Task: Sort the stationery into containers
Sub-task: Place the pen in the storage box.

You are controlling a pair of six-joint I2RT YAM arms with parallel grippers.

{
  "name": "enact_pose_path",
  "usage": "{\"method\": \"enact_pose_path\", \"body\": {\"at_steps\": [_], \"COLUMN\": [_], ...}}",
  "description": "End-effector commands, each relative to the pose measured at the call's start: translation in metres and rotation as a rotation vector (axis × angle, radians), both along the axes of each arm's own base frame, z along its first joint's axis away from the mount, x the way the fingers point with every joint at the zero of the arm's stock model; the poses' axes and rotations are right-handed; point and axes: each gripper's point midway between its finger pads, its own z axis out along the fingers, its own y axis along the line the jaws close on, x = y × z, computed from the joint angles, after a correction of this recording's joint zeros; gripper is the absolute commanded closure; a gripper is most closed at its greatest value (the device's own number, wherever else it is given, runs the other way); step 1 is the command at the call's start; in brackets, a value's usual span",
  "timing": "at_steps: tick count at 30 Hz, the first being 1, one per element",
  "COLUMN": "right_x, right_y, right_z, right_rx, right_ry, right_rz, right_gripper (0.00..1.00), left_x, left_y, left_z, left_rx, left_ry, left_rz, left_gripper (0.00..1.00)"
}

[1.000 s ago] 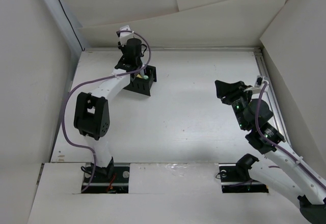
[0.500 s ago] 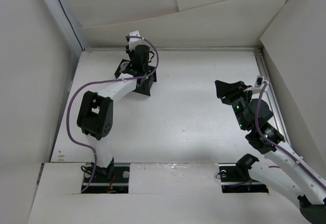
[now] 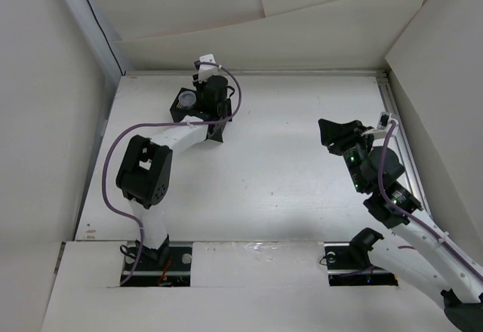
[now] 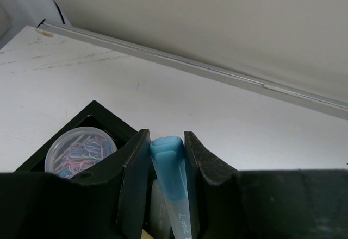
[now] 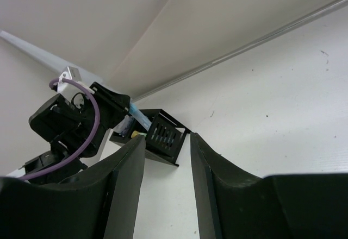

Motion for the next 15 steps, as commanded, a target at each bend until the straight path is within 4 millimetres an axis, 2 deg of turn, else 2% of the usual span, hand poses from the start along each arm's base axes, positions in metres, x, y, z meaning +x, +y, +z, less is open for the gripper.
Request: {"method": "enact_pose_path", "body": {"at_steps": [1, 3, 5, 6, 8, 9, 11, 12, 14, 15], "right_x": [-0.002, -0.002, -0.002, -0.002, -0.002, -0.002, -0.002, -0.002, -0.002, -0.002], "right_y": [-0.002, -0.002, -0.002, -0.002, -0.002, -0.002, -0.002, -0.002, -0.002, -0.002], "right_z": [0.022, 0.022, 0.022, 0.022, 0.022, 0.022, 0.022, 0.022, 0.022, 0.022], "right_rx": [0.035, 0.035, 0.035, 0.035, 0.035, 0.035, 0.035, 0.035, 0.035, 0.035], "right_ry": [-0.056, -0.056, -0.056, -0.056, -0.056, -0.056, -0.056, -0.056, -0.056, -0.056], "right_rz": [0.001, 0.001, 0.001, 0.001, 0.001, 0.001, 0.001, 0.001, 0.001, 0.001], "right_gripper": [0.55, 0.55, 0.55, 0.55, 0.55, 0.55, 0.55, 0.55, 0.55, 0.55], "left_x": [-0.007, -0.011, -0.014, -0.016, -0.021, -0.022, -0.026, -0.029, -0.032, -0.033], "left_y": [-0.008, -0.005, -0.003, -0.002, -0.002, -0.001, -0.004, -0.009, -0.007, -0.013], "left_z": [0.023, 0.021, 0.030, 0.024, 0.036, 0.031, 0.047, 0.042, 0.052, 0.054], "left_rx": [-0.027, -0.025, -0.046, -0.041, -0.075, -0.070, -0.089, -0.085, -0.087, -0.092], "left_ry": [-0.069, -0.068, -0.086, -0.076, -0.100, -0.091, -0.124, -0.115, -0.131, -0.138], "left_rz": [-0.008, 0.001, 0.003, 0.003, -0.004, -0.004, -0.013, -0.024, -0.025, -0.037], "left_gripper": [0.92, 0.87, 0.86, 0.86, 0.84, 0.83, 0.81, 0.79, 0.77, 0.75]}}
